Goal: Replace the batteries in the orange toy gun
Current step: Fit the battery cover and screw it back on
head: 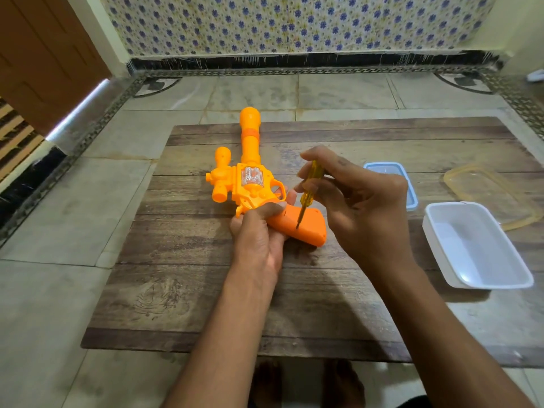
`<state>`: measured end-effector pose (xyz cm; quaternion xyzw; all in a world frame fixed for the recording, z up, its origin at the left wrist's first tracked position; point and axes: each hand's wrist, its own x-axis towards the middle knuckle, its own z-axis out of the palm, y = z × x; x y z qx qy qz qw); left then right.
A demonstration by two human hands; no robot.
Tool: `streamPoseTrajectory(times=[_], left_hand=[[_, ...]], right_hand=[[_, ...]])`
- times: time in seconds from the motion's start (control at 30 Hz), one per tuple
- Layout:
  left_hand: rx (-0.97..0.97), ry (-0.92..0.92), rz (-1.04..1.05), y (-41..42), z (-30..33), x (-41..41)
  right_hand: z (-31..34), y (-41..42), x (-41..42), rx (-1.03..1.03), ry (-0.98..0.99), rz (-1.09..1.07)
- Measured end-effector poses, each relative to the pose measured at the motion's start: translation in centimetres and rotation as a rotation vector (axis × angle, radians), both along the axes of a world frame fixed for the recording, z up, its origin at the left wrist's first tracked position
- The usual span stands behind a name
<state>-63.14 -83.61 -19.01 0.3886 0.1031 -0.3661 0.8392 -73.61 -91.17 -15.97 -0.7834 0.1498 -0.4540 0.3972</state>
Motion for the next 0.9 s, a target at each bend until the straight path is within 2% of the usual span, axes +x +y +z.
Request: streamPoseTrajectory(times=[0.13, 0.43, 0.63, 0.73, 0.9], left_hand=[[0.001, 0.007, -0.003, 0.01, 0.12, -0.05], [0.003, -0.024, -0.016, -0.08, -0.47, 0.15], [-0.006, -0.022, -0.028, 0.05, -0.42, 0.21], [-0.013, -0.014, -0.037, 0.10, -0.40, 0.27], [-0.020, -0.026, -0.041, 0.13, -0.26, 0.11]], right_hand=[[0.19, 0.12, -0.07, -0.089, 0.024, -0.081], [0.55, 0.07, -0.56, -0.087, 0.019, -0.191], [0.44, 0.15, -0.63, -0.097, 0.055, -0.129], [0.34, 0.44, -0.68, -0.034, 0.077, -0.099], [0.35, 0.64, -0.37, -0.047, 0.053, -0.170]])
